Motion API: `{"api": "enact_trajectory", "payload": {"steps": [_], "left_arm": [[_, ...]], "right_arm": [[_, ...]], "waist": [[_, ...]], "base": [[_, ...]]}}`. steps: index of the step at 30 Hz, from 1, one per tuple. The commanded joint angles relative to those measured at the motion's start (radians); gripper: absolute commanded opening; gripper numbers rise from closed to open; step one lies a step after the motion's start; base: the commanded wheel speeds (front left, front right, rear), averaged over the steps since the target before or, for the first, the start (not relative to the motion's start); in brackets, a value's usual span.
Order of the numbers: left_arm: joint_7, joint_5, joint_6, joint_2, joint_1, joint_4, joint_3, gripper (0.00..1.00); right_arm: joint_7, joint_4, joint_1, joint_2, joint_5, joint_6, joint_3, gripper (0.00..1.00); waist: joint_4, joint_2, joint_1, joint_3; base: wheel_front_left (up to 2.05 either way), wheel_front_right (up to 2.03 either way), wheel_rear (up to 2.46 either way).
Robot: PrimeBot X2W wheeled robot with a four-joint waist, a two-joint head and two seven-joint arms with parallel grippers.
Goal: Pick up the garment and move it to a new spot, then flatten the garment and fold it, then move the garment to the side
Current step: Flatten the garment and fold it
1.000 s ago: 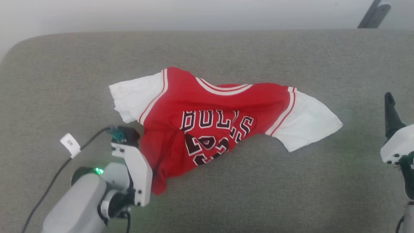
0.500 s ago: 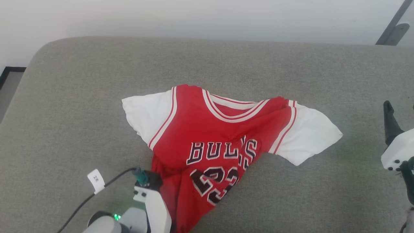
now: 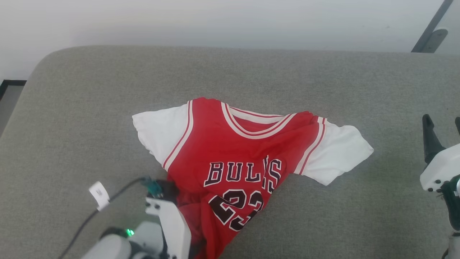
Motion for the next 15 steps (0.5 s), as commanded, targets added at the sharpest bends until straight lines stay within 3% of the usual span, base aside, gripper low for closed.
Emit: {"api": "enact_trajectory", "payload": {"steps": [1, 7, 15], "left_arm": [[0.001, 0.011, 0.006, 0.008, -0.019, -0.01, 0.009, 1.0], [0.037, 0.016, 0.028, 0.063, -0.107, -0.079, 0.07, 1.0], [0.0, 0.063, -0.037, 0.126, -0.331, 0.044, 0.146, 1.0]], "right_arm": [[-0.006, -0.004, 0.012, 0.004, 0.006, 0.0, 0.001, 1.0], [-0.017, 0.005, 0.004, 0.007, 0.014, 0.0, 0.007, 1.0], [-0.039, 0.029, -0.045, 0.022, 0.022, 0.0, 0.049, 1.0]], "waist": [[-0.002, 0.0, 0.0, -0.003], [-0.022, 0.0, 0.0, 0.003], [-0.086, 0.0, 0.0, 0.059]], "base": [[0.0, 0.0, 0.0], [0.0, 0.0, 0.0], [0.0, 0.0, 0.0]]}}
